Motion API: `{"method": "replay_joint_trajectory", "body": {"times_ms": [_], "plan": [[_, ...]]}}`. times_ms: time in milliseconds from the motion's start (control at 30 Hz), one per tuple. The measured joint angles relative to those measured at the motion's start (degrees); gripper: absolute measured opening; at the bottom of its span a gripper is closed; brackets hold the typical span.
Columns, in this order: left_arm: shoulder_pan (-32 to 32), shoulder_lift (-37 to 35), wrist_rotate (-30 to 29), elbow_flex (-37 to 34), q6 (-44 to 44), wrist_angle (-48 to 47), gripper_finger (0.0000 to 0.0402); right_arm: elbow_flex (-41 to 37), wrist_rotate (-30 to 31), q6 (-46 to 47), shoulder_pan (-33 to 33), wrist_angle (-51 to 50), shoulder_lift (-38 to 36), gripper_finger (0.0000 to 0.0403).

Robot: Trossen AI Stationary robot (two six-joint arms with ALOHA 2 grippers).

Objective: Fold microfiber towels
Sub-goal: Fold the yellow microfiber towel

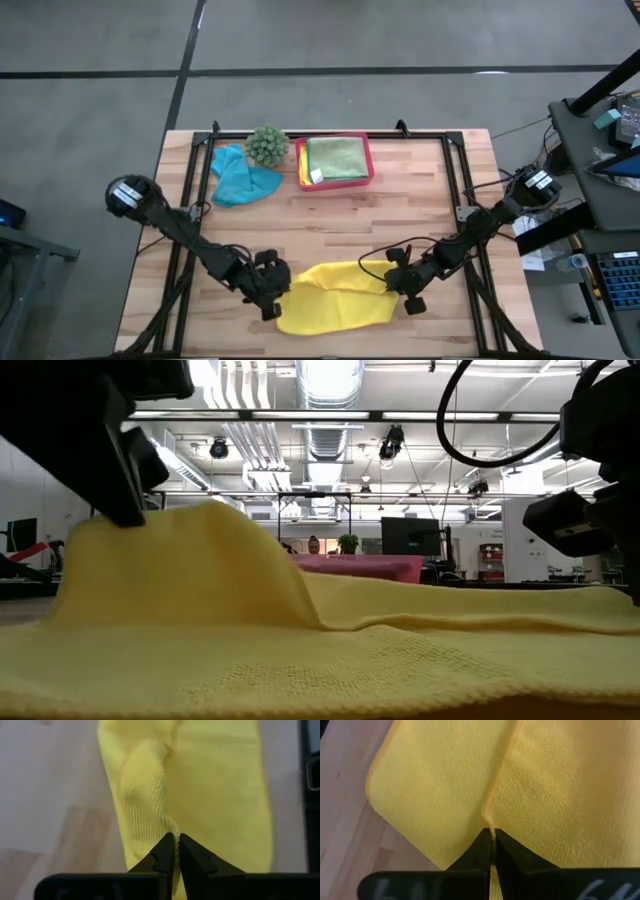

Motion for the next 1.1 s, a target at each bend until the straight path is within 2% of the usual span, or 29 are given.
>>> {"method": "replay_joint_trajectory", "body": {"times_ms": [133,300,433,533,700,867,1000,1100], "plan": [[-0.8,1.8,2.3,0.4,-2.8,0.8,0.0022,0.0,0.5,0.4,0.0,0.3,0.0,0.0009],[-1.0,5.4,6.0,1.4,-4.3,2.2,0.0082,0.0,0.6,0.9,0.0,0.4,0.0,0.0009],[-1.8,8.7,6.3,5.8,0.0,4.3,0.0136,-0.1,0.7,1.1,0.0,0.4,0.0,0.0009],[-2.7,11.7,7.5,9.6,4.5,4.0,0.0154,-0.1,0.7,1.4,0.0,0.5,0.0,0.0009],[-3.2,14.5,14.4,12.4,4.5,-0.1,0.0152,-0.1,0.7,1.4,0.0,0.6,0.0,0.0009],[-3.1,13.1,18.2,12.4,0.2,-5.6,0.0133,-0.1,0.7,1.4,0.0,0.6,0.0,0.0009],[-3.1,9.2,17.2,12.5,0.2,-9.2,0.0116,-0.1,0.6,1.4,0.0,0.7,0.0,0.0009],[-2.9,6.2,11.8,12.3,0.6,-12.2,0.0105,-0.1,0.6,1.3,0.0,0.8,0.0,0.0009]]}}
